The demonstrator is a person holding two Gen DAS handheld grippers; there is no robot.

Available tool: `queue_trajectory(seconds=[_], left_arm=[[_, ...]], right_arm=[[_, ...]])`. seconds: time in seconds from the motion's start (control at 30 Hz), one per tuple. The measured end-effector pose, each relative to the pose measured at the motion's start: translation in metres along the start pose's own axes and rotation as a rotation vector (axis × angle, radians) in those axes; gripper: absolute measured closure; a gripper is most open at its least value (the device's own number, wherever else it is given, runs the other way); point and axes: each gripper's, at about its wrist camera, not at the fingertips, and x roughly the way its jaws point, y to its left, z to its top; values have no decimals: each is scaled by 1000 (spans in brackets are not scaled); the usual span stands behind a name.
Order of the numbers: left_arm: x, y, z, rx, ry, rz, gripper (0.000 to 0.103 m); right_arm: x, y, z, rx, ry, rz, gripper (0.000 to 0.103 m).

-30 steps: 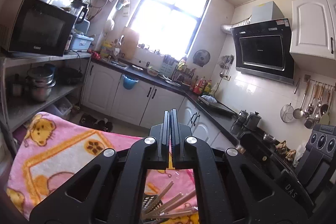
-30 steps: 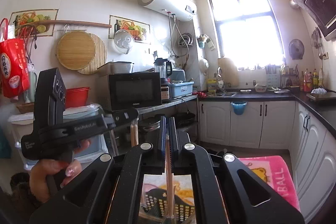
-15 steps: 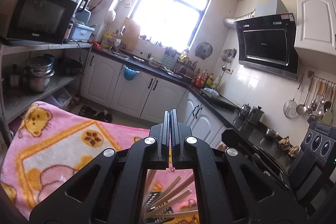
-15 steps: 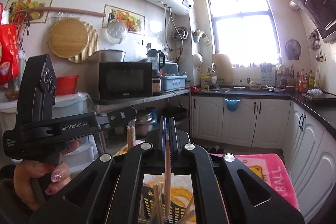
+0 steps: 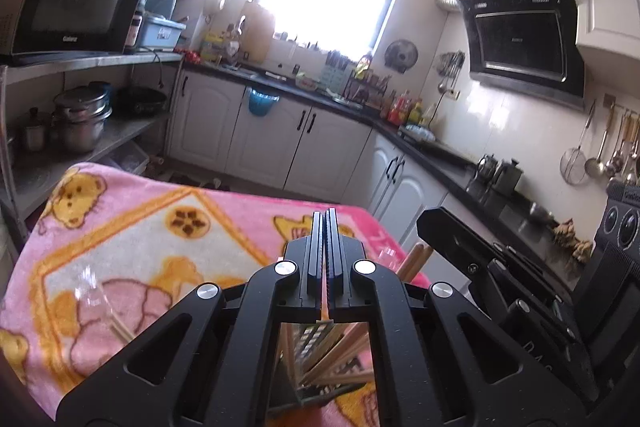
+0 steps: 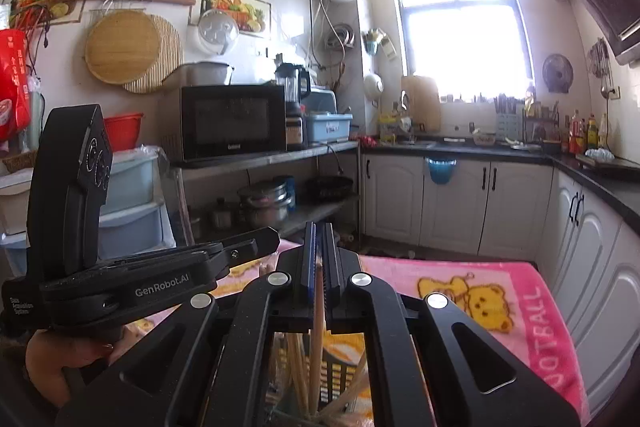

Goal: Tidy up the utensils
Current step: 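Open the left tool to release the chopsticks into the caddy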

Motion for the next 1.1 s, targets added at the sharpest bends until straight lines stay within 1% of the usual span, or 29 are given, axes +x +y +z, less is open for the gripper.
queue_trajectory(seconds=[0.23, 0.4, 0.5, 0.63, 0.7, 0.73, 0.8, 0.87, 0.93, 1.1], left_arm=[[2, -3, -19, 38, 61, 31, 103], [0, -4, -29, 54, 99, 38, 103], [-5, -5, -31, 64, 106, 38, 103], [-12, -9, -34, 83, 119, 46, 100], [-14, -9, -37, 88, 124, 46, 91], [-17, -10, -39, 92, 127, 50, 90], [-20, -11, -41, 98, 131, 58, 82], [-23, -11, -43, 97, 134, 60, 76], [-26, -11, -45, 95, 134, 62, 73], [-38, -9, -48, 90, 128, 63, 59]], right_arm=[[2, 1, -16, 8, 79, -1, 99], [-1, -3, -26, 20, 131, 3, 99], [-6, -6, -31, 33, 151, 0, 98], [-13, -13, -35, 57, 168, -3, 92], [-16, -14, -36, 60, 172, -5, 90], [-18, -15, -36, 60, 174, -5, 89], [-22, -15, -37, 59, 177, -3, 87], [-27, -15, -38, 55, 176, -4, 83], [-31, -15, -39, 55, 176, -3, 81], [-42, -14, -41, 50, 178, -6, 75]])
